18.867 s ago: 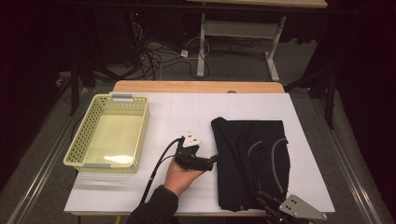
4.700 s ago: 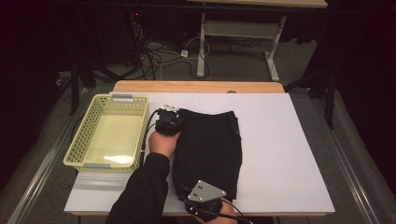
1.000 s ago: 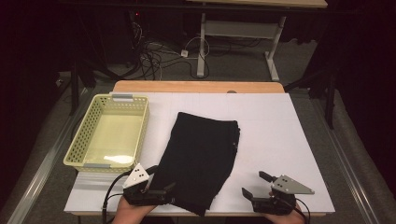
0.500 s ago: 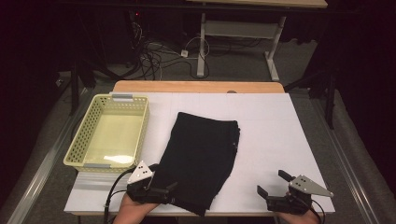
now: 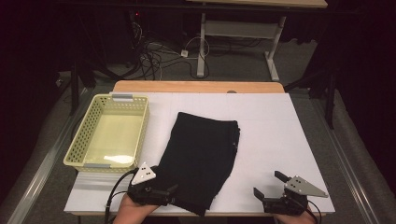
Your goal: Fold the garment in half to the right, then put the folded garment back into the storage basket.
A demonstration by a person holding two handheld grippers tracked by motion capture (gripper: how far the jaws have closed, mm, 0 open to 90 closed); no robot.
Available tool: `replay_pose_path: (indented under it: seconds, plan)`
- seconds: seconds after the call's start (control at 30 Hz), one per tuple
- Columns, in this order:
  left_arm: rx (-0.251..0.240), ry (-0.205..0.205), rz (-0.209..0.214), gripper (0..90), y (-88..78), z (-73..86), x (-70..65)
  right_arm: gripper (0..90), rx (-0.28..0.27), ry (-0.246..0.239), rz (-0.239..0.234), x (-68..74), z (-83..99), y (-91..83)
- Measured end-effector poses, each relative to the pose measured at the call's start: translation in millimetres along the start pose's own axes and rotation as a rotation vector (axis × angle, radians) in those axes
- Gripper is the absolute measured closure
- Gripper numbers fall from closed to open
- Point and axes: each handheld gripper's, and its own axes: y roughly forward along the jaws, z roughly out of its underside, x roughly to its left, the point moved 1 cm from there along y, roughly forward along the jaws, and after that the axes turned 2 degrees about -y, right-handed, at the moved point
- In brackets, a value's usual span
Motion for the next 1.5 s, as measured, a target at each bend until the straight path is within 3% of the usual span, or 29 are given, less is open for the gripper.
replay_pose_path:
  seconds: [0.3, 0.63, 0.87, 0.97, 1.07, 1.23, 1.33, 1.4, 1.47, 1.5]
  plan:
    - [0.058, -0.006, -0.020, 0.3, -1.4, 2.0, 1.2, 0.0, 0.006, -0.002, -0.004, 1.9, -0.9, 1.3]
    - [0.096, -0.036, -0.032, 0.6, -19.1, 11.9, 6.4, 0.0, 0.018, -0.038, -0.046, 12.5, -10.7, 22.5]
    - [0.121, -0.047, -0.032, 8.8, -29.8, 17.0, 11.8, 0.0, 0.013, -0.046, -0.066, 16.5, -16.6, 30.4]
    - [0.155, -0.050, -0.049, 13.4, -32.1, 17.7, 14.7, 0.2, 0.021, -0.056, -0.072, 18.6, -17.4, 33.4]
    - [0.201, -0.067, -0.015, 15.4, -29.2, 19.3, 17.8, 0.4, 0.024, -0.056, -0.073, 18.7, -17.5, 33.8]
    - [0.212, -0.062, -0.005, 16.6, -27.7, 16.4, 17.0, 0.6, 0.022, -0.057, -0.070, 19.1, -17.4, 33.5]
    - [0.173, -0.036, 0.010, 20.7, -30.7, 10.7, 14.3, 0.5, 0.025, -0.060, -0.067, 19.9, -17.1, 33.9]
    - [0.151, -0.042, 0.019, 23.3, -31.9, 6.2, 13.5, 0.6, 0.025, -0.061, -0.064, 20.3, -16.8, 33.9]
    - [0.165, -0.041, 0.018, 25.9, -29.2, 4.2, 12.8, 0.6, 0.026, -0.062, -0.064, 20.4, -16.6, 33.9]
    - [0.208, -0.032, 0.014, 25.9, -23.6, 3.8, 12.1, 0.7, 0.027, -0.064, -0.063, 20.9, -16.2, 34.0]
